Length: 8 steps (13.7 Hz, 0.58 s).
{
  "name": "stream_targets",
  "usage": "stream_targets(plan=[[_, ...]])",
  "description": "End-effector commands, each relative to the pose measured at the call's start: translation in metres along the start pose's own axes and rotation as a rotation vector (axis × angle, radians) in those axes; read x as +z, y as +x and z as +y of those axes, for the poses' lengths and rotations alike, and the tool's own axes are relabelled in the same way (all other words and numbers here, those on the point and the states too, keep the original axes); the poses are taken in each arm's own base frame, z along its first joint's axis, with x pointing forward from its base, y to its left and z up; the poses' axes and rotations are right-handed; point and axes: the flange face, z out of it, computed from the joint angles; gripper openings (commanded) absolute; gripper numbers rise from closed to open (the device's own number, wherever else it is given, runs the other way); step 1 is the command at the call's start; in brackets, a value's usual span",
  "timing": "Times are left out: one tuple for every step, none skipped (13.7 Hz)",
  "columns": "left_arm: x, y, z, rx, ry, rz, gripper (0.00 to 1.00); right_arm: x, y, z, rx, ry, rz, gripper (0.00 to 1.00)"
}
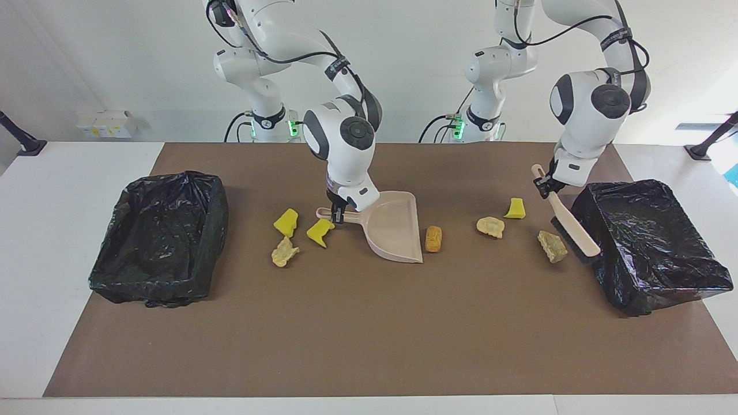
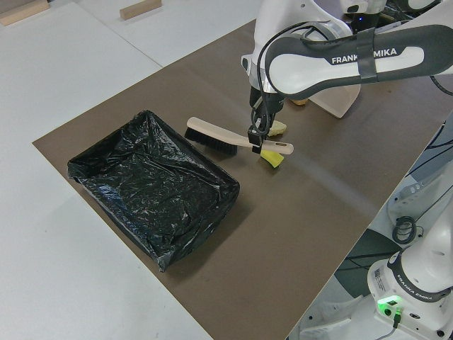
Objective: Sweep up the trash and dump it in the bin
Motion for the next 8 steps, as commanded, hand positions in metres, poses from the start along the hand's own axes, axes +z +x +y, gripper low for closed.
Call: stream_targets(plan=[[0.033,-0.023,0.002,0.026,-0.013,0.04,0.0,0.002,-0.003,-0.007,-0.018,-0.012,-0.009,0.0],[0.036,-0.024,0.007,0.054,-0.016,0.04,0.0,0.002,-0.003,-0.007,-0.018,-0.012,-0.009,0.0],[0.036,-0.025,0.015,0.066,-0.025,0.038,0.0,0.002,-0.003,-0.007,-0.018,-0.012,-0.009,0.0],[0.034,-0.029,0.033,0.093,-0.043,0.039,0.0,0.002,-0.003,-0.007,-0.018,-0.012,-0.009,0.0],[0.033,-0.033,0.05,0.124,-0.072,0.039,0.0,0.002,-0.003,-0.007,-0.018,-0.012,-0.009,0.0],[0.032,-0.036,0.063,0.139,-0.093,0.036,0.0,0.002,-0.003,-0.007,-0.018,-0.012,-0.009,0.0],[0.029,-0.043,0.08,0.175,-0.093,0.038,0.0,0.002,-0.003,-0.007,-0.018,-0.012,-0.009,0.0],[0.03,-0.047,0.091,0.2,-0.091,0.037,0.0,0.002,-0.003,-0.007,-0.018,-0.012,-0.009,0.0]])
